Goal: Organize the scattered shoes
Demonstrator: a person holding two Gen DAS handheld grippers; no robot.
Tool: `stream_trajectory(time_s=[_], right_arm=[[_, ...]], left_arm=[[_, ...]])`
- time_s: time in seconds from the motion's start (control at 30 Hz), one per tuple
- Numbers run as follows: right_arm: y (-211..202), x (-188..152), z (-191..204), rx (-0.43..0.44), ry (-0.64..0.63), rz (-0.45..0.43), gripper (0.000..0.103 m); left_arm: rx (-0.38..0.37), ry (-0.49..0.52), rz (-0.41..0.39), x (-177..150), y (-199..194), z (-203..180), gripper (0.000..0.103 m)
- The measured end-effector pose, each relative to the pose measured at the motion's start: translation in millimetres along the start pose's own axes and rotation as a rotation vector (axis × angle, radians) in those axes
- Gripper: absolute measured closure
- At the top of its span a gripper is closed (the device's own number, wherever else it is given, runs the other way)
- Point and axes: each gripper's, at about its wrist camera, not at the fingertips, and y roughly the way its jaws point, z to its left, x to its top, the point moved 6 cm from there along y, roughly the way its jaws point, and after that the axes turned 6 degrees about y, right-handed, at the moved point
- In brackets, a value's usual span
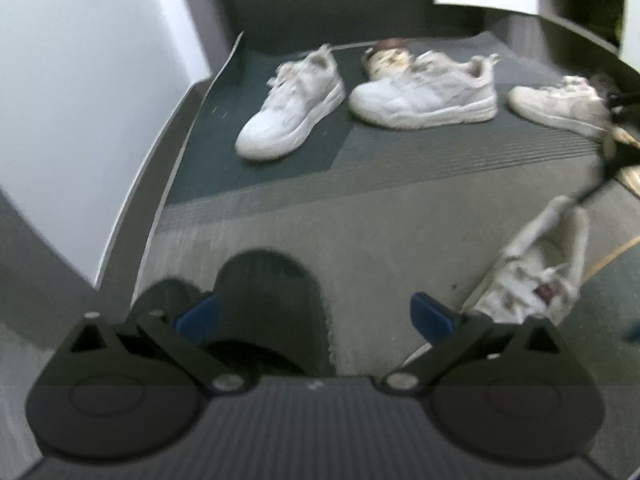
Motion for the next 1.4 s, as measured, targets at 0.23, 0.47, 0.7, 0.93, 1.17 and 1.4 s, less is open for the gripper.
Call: stream_trajectory(time_s=[0.23, 0.47, 0.7, 0.93, 1.17, 1.4], right_arm=[[56, 5, -4, 0.146, -0.166, 0.081, 0.0], [91, 7, 7, 0.164, -0.216, 0.188, 0.01], [78, 7, 7, 0.225, 0.151, 0.197, 0.017], [49, -1, 3, 0.27, 0.805, 0.073, 0.019], [34, -5, -23, 0.222, 1.491, -0.076, 0.02], [39, 18, -74, 0.024, 1.785, -0.093, 0.02]], left_arm=[[0.036, -0.067, -0.031, 6, 2, 26, 0.001], [0.049, -0.179, 0.019, -2, 12, 49, 0.001], [0.042, -0.279, 0.043, -9, 18, 83, 0.001], [0.073, -0.419, 0.013, -9, 6, 112, 0.001], [0.083, -0.496, -0.006, -10, 1, 133, 0.001], [0.093, -0.554, -0.003, -11, -1, 144, 0.001]])
